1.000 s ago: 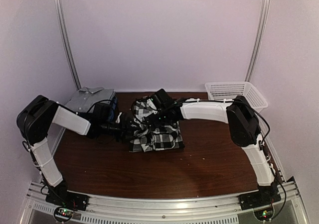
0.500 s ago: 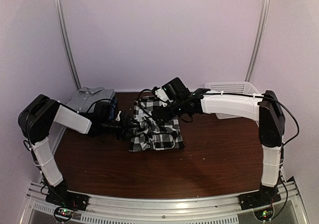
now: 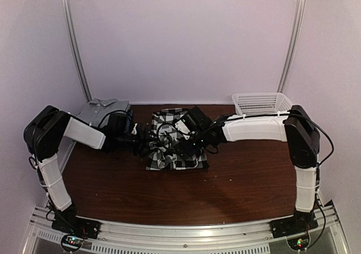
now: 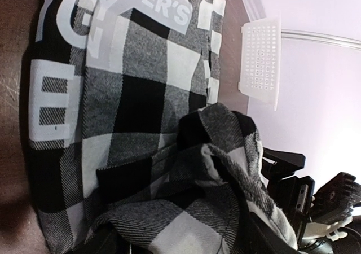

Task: Fold and stack the long sleeve shirts
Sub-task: Smooth out the 2/3-rectangle-folded shirt at the center of the board.

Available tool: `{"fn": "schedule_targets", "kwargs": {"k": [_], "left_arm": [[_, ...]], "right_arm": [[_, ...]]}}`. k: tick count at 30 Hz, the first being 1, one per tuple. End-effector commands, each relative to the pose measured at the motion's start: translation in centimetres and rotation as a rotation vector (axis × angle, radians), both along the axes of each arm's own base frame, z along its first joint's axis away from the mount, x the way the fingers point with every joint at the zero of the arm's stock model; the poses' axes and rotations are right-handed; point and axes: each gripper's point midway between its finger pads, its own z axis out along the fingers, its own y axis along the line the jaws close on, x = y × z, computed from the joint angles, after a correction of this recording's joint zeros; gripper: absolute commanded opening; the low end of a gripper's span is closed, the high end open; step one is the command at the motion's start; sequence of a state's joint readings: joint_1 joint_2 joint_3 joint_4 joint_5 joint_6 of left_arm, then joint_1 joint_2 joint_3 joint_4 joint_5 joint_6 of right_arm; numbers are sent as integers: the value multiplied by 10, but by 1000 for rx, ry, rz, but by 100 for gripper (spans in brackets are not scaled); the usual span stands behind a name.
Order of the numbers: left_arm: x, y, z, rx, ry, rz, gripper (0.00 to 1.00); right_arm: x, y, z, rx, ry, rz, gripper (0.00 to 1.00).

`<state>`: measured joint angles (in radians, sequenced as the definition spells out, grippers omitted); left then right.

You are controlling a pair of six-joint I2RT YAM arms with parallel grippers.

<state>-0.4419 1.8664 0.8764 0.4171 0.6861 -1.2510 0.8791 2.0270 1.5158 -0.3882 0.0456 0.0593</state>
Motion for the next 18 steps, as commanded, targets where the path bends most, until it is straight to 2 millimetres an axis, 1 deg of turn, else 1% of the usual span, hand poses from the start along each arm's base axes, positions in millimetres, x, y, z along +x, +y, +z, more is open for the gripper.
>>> {"fn": "schedule_targets", "kwargs": {"k": [1, 4, 5, 6, 8, 10, 11, 13, 18], "left_arm": [[15, 1, 9, -3, -43, 26, 68], [15, 3, 8, 12, -33, 39, 68], [14, 5, 7, 21, -29, 45, 69], [14, 7, 7, 30, -29, 53, 68], [12, 10, 8, 44, -38, 58, 69], [10, 13, 11, 64, -51, 58, 70], [10, 13, 13, 75, -57, 56, 70], [10, 13, 15, 84, -72, 48, 71], [12, 17, 14, 125, -88, 45, 72]], "right_arm": [[29, -8, 4, -9, -60, -88, 100], [56, -23, 8, -24, -88, -180, 100], [66, -27, 12, -11, -95, -208, 100], [77, -34, 11, -6, -89, -241, 100], [93, -41, 12, 6, -81, -280, 100], [104, -43, 13, 21, -63, -298, 100], [108, -42, 16, 34, -58, -303, 100], [110, -39, 15, 44, -37, -292, 100], [108, -37, 24, 79, -26, -289, 100]]}}
